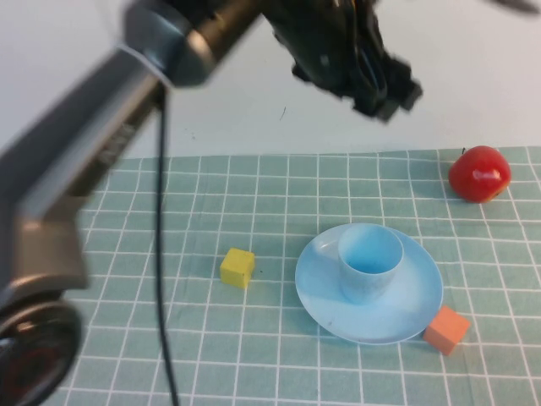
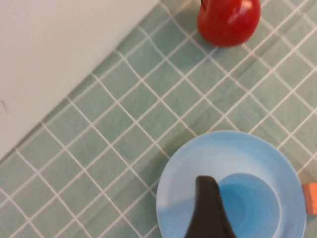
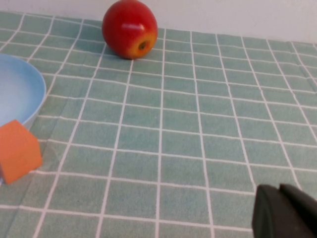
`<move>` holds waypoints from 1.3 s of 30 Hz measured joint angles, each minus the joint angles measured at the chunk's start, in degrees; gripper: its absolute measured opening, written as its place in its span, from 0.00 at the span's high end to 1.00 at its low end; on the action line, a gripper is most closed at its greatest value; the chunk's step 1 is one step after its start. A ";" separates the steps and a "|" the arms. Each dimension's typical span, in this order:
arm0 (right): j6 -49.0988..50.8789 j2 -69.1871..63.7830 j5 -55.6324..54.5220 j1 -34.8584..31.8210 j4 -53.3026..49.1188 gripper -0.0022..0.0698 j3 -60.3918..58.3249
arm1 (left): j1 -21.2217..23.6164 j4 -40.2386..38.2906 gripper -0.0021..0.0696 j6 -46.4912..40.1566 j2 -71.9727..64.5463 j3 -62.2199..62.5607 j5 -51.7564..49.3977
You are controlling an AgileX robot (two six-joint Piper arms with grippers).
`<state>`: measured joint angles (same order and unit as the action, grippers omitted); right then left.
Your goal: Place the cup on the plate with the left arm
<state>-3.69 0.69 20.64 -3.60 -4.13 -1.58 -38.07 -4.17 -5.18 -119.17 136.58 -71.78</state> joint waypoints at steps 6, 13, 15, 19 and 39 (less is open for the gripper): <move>0.00 0.00 0.00 0.00 0.00 0.97 0.00 | 0.00 3.74 0.56 2.99 11.82 0.25 -0.54; 0.00 0.00 0.00 0.00 0.00 0.97 0.00 | 0.00 7.75 0.92 3.12 24.20 0.49 -1.03; 0.00 0.00 0.00 0.00 0.00 0.97 0.00 | 0.00 7.98 0.95 2.52 26.51 0.72 -1.08; 0.00 0.00 0.00 0.00 0.00 0.97 0.00 | 0.00 8.10 0.96 2.18 30.48 0.85 -1.08; 0.00 0.00 0.00 0.00 0.00 0.97 0.00 | 0.00 8.09 0.97 2.52 34.44 0.87 -1.08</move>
<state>-3.69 0.69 20.64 -3.60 -4.13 -1.58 -38.07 3.92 -2.66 -84.73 137.45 -72.86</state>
